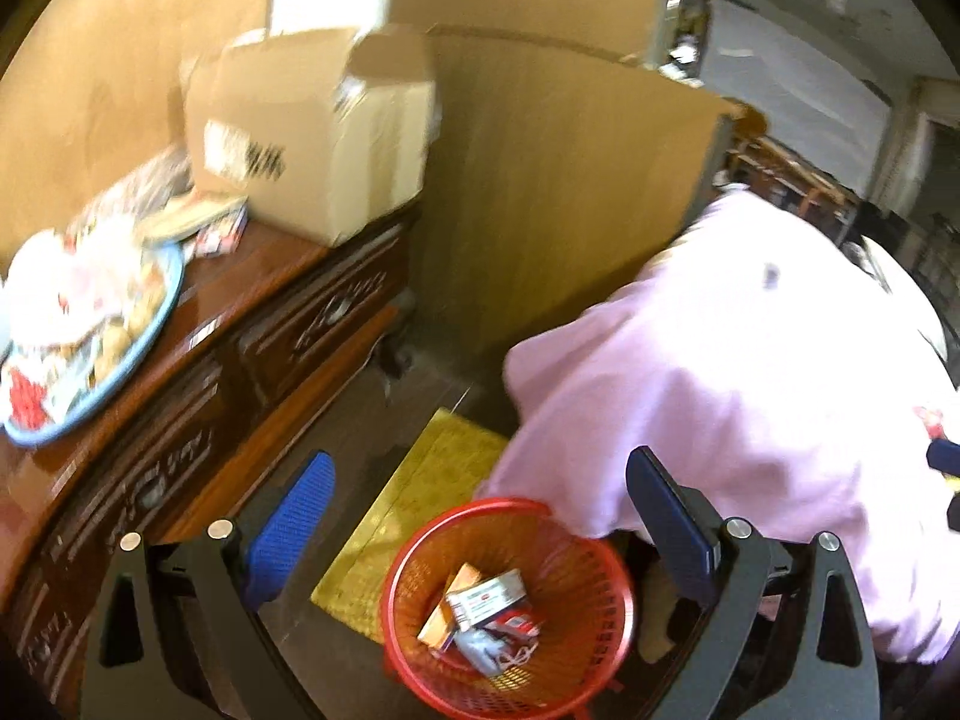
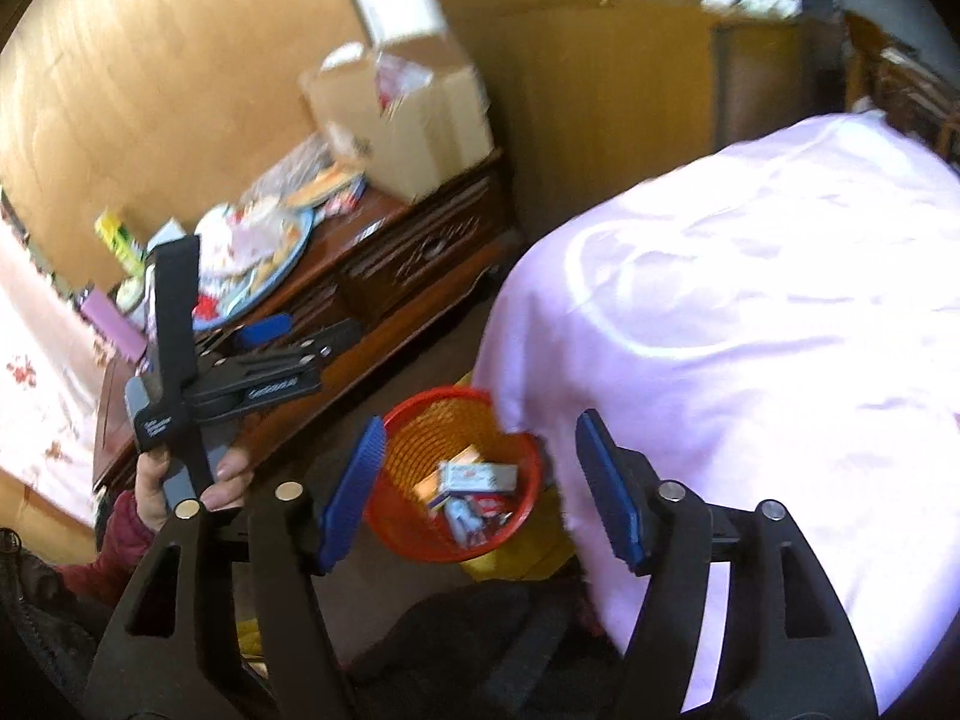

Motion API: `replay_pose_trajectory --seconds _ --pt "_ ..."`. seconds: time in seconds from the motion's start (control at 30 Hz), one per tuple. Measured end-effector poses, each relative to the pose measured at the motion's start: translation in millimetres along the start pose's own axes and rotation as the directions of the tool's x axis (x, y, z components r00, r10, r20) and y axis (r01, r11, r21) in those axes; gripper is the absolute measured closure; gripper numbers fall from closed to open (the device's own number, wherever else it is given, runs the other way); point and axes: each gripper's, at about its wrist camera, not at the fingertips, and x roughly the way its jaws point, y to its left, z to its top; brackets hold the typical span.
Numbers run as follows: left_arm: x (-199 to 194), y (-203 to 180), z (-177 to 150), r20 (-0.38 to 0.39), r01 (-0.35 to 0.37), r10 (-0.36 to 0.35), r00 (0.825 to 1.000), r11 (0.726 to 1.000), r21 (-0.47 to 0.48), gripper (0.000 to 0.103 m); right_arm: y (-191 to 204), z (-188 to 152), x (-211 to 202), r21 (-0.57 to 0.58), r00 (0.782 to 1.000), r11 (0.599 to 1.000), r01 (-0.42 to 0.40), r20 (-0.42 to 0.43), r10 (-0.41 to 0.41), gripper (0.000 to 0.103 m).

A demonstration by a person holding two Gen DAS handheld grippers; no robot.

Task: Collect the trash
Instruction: 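Return both tools to the table above the remaining trash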

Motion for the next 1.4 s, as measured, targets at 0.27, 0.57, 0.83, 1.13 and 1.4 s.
replay_pose_trajectory --seconds 0.27,0.57,0.83,1.13,1.4 --pt "-42 -97 2 0.024 0.118 -0.125 0.992 0.974 0.191 0.006 -64 -44 -110 0.155 0.939 0.969 0.191 0.258 -0.226 0.007" --pt "-50 -239 -9 -0.042 0.213 -0.216 0.975 0.882 0.420 0.006 -187 -109 -183 0.399 0.818 0.836 0.376 0.281 -0.502 0.007" --pt "-16 -362 -11 -0.100 0.281 -0.272 0.957 0.782 0.556 0.006 -277 -150 -197 0.564 0.755 0.689 0.456 0.164 -0.634 0.007" --pt "45 -443 -12 -0.196 0.351 -0.293 0.936 0.724 0.593 0.006 -339 -169 -195 0.614 0.672 0.564 0.552 0.073 -0.737 0.007" --pt "91 -479 -10 -0.224 0.354 -0.275 0.935 0.686 0.635 0.006 -374 -173 -177 0.648 0.710 0.546 0.530 0.012 -0.704 0.007"
